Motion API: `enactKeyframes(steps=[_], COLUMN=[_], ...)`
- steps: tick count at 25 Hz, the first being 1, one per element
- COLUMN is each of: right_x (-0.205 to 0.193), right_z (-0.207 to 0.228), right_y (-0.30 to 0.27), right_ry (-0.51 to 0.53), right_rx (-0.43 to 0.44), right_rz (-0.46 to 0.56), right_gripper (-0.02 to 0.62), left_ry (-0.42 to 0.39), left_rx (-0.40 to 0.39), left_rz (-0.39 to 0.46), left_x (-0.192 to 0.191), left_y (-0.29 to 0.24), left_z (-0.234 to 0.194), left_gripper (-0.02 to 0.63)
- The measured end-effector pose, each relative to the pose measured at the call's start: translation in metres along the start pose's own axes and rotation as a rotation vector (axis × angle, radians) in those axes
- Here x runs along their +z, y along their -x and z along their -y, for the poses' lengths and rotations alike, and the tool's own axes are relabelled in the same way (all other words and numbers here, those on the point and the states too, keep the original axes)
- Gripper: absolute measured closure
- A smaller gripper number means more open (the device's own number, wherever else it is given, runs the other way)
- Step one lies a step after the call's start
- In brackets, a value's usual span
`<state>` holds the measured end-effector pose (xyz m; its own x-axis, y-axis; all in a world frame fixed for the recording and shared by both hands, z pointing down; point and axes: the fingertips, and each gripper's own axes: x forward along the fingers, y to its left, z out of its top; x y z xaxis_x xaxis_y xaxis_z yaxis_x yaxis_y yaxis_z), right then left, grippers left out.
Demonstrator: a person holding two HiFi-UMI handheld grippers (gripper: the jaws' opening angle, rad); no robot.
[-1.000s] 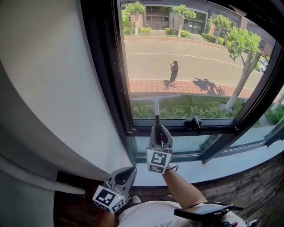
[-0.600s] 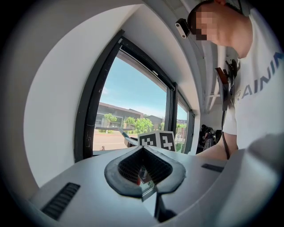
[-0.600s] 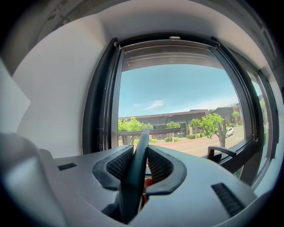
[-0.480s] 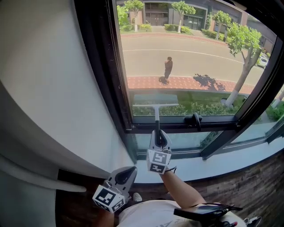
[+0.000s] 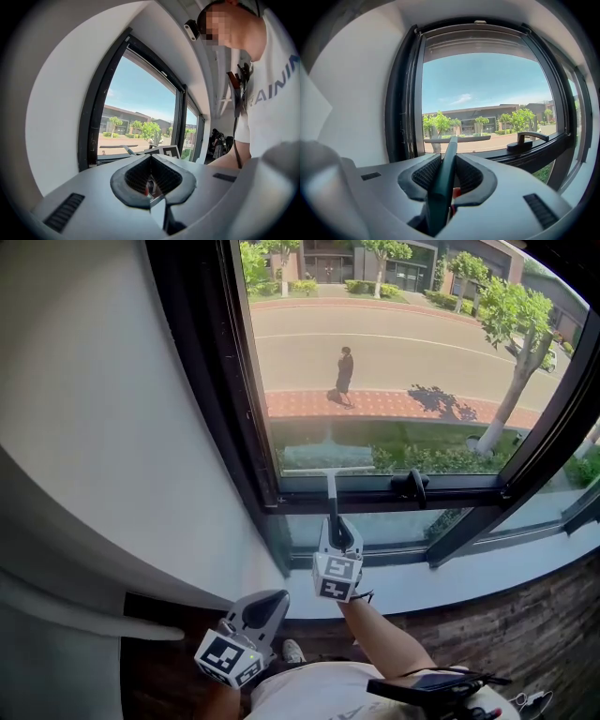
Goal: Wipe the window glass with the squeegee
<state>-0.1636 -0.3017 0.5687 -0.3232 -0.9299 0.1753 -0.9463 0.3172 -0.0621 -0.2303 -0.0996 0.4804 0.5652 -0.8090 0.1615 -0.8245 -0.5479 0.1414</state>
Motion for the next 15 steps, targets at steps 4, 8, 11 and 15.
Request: enactKeyframes(steps=[4,8,11,15], right_x=[0.002,0.020,0.039,0.066], right_z=[0.004,0.015,0.030,0.062], right_y=[0.004,0.022,0.046,0.077], right_ry=[-0.023,0.033,0.104,0.153], right_rx=[0.013,0.048,0.086,0.104], right_rz=[-0.008,0.029,0.067,0.131], right_gripper=[0.492,0.492,0.492,0.492], left_ry=[0.003,0.002,-0.003,-0.002], left_rx=[-0.011,-0.010,-0.003,0.021], left_rz=[-0.009,-0.007,0.008,0.038], left_x=[-0.003,-0.001,0.004,0.010], left_y=[-0.001,-0.008,-0.016,-0.028], left_z=[0.001,0.005,0.012,0.024], left_gripper=[0.588,0.588,0.588,0.588])
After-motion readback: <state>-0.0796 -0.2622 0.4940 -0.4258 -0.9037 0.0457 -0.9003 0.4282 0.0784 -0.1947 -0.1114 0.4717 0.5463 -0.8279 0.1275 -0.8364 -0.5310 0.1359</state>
